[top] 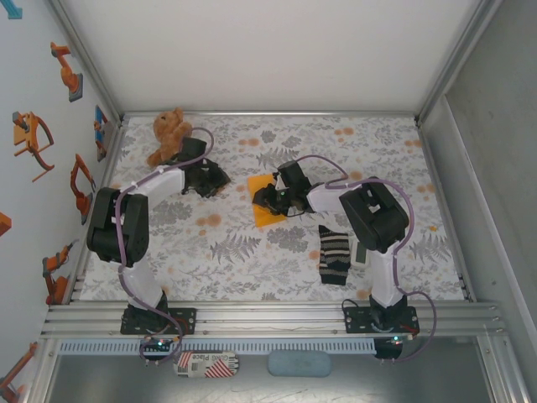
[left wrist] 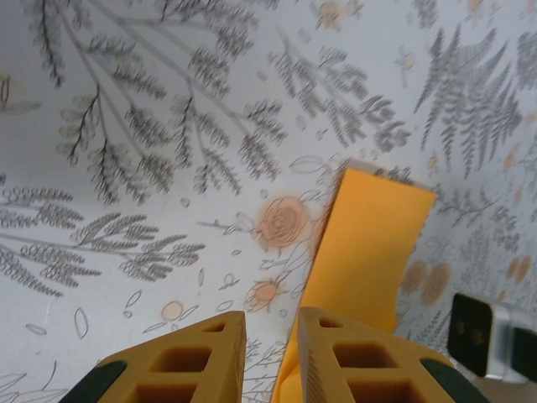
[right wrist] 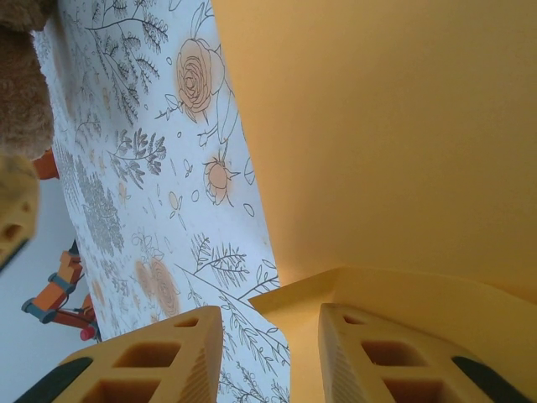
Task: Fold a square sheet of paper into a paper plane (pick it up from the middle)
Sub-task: Fold the second fold of the triangle at the center of the table.
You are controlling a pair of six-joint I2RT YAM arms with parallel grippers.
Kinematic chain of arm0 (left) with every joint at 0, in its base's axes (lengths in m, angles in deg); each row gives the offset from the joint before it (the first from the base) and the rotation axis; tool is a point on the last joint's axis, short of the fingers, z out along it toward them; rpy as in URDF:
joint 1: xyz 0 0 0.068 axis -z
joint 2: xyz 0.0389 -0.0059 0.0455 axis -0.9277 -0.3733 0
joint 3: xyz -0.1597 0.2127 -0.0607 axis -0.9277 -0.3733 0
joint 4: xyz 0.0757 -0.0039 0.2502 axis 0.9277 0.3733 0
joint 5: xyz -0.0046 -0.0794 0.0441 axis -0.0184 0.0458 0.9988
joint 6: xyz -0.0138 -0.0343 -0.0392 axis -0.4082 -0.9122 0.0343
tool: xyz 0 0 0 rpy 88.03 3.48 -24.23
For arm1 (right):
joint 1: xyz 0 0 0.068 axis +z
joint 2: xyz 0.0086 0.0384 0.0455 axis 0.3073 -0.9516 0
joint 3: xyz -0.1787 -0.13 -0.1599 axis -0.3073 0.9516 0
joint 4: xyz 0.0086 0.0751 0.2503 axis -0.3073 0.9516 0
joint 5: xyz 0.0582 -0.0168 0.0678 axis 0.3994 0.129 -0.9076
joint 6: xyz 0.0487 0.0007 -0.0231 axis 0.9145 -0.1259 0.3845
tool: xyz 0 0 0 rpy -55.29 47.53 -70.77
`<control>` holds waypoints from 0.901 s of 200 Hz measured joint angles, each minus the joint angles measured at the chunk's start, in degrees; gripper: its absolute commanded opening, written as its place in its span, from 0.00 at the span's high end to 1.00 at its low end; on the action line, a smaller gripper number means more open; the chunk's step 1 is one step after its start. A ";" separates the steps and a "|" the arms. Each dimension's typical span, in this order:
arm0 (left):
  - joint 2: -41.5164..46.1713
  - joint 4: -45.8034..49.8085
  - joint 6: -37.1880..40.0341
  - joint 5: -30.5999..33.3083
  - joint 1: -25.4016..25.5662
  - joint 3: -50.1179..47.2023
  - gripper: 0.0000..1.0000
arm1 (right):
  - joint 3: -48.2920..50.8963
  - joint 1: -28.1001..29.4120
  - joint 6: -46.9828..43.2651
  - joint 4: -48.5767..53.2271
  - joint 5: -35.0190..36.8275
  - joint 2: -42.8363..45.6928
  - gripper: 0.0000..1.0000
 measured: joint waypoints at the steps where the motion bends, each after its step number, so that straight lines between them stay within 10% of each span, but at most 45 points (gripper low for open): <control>1: 0.00 0.00 0.00 -0.02 0.02 -0.09 0.77 | 0.00 0.00 0.00 0.00 0.00 0.00 0.66; 180: -3.15 -8.07 -1.92 -6.27 9.84 -3.61 0.91 | 0.66 -0.02 -1.88 2.19 2.16 0.04 1.00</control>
